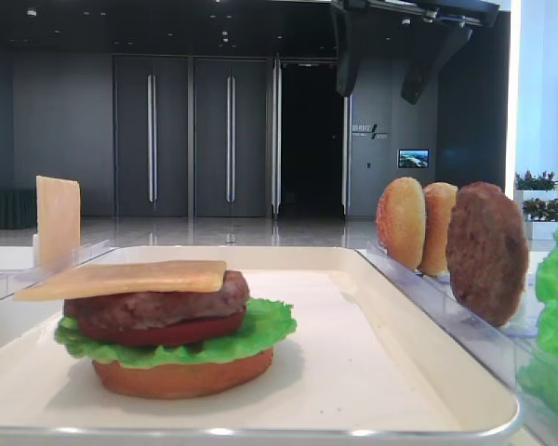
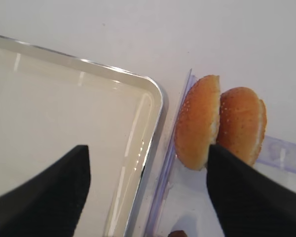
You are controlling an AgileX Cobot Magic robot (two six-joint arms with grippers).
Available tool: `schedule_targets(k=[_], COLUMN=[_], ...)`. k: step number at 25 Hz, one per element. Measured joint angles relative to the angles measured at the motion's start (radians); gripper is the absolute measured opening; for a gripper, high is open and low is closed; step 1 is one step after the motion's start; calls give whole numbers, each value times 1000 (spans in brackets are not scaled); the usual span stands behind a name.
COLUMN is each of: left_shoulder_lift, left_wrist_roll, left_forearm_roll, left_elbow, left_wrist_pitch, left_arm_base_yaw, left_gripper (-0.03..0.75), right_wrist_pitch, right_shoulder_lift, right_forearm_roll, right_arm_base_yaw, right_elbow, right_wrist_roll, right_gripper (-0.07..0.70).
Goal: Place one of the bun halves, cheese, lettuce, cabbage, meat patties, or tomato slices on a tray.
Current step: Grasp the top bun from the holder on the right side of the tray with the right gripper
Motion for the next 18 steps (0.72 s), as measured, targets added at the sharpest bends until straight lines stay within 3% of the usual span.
schedule_targets(k=[18], left_shoulder_lift=[0], left_wrist_roll=[-1], left_forearm_roll=[-1], left_elbow=[0], left_wrist_pitch=[0], left_arm_base_yaw=[0], left_gripper=[661], right_wrist_pitch=[-4], right_shoulder_lift=[93], right_forearm_roll=[12], right_arm_base_yaw=[-89], right_elbow=[-1], right_wrist_roll=[14], right_gripper=[503])
